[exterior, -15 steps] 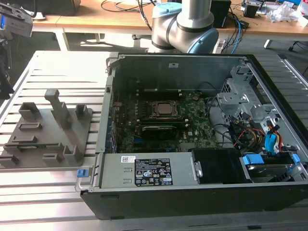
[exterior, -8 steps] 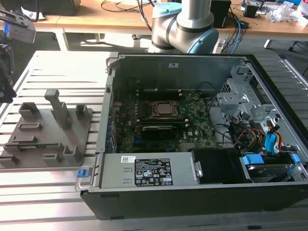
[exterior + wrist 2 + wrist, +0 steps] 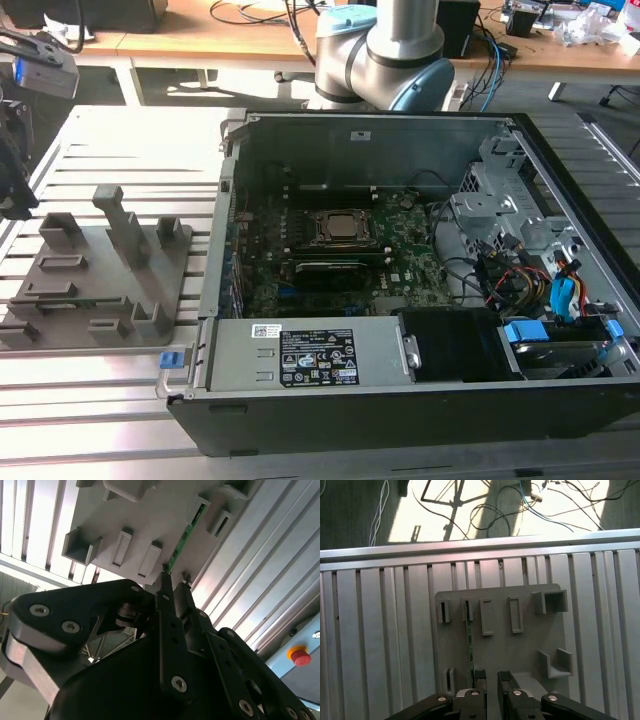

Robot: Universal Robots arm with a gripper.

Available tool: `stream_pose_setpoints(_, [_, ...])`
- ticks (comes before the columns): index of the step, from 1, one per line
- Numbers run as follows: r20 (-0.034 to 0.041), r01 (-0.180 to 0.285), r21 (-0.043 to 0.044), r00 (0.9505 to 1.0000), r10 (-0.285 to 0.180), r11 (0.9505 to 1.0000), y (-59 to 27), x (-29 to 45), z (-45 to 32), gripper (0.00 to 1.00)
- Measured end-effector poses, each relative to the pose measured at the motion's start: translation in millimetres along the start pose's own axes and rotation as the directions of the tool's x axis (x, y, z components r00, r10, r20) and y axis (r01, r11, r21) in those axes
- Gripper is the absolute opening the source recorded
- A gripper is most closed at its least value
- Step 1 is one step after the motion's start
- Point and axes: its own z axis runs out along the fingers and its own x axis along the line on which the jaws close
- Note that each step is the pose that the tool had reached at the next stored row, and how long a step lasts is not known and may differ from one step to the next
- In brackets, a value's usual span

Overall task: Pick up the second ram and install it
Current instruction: 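Pick up the second ram and move it above second insertion slot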

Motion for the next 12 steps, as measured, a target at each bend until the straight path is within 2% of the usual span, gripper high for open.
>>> stream_pose_setpoints(12, [-0.0001,0.000,-0.0001,1.0000,0.000,1.0000,-0.9,0.2,20.1,0.24])
